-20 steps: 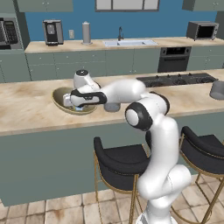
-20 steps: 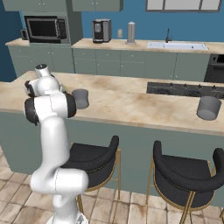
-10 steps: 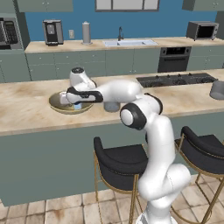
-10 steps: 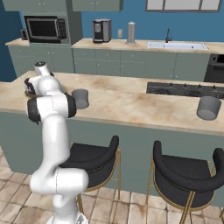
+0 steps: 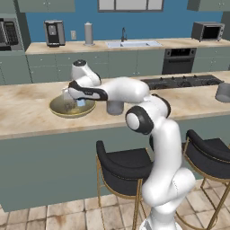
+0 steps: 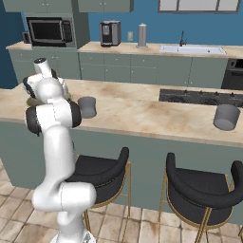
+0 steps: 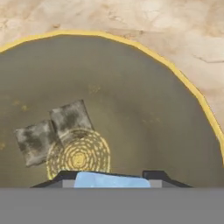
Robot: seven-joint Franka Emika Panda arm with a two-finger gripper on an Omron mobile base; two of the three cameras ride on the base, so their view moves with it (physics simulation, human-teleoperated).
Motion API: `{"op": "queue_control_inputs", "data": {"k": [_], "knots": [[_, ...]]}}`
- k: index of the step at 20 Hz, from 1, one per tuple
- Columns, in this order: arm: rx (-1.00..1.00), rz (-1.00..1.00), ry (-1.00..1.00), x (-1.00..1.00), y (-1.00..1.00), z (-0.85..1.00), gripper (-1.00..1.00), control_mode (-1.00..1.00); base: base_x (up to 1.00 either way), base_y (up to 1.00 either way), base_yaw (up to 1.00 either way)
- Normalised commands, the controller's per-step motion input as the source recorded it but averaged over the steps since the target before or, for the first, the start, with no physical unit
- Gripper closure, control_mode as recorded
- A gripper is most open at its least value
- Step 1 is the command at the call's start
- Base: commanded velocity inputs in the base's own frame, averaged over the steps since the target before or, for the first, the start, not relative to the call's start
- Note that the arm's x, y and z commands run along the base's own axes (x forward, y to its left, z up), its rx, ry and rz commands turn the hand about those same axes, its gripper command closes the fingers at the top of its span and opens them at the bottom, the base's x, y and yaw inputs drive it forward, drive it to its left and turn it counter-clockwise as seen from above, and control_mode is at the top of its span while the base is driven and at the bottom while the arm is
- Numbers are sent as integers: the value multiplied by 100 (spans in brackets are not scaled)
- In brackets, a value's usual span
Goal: There are four ice cubes in the ice bowl. Place two ice cubes in each glass of water.
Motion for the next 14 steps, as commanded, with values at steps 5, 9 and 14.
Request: {"op": "queue_control_inputs", "data": {"k": [5, 9, 14], "knots": [[7, 0, -18, -23, -100, 95, 100, -100, 0, 0, 0], [11, 0, 0, 0, -100, 85, 100, -100, 0, 0, 0], [0, 0, 0, 2, -100, 10, 100, -100, 0, 0, 0]]}}
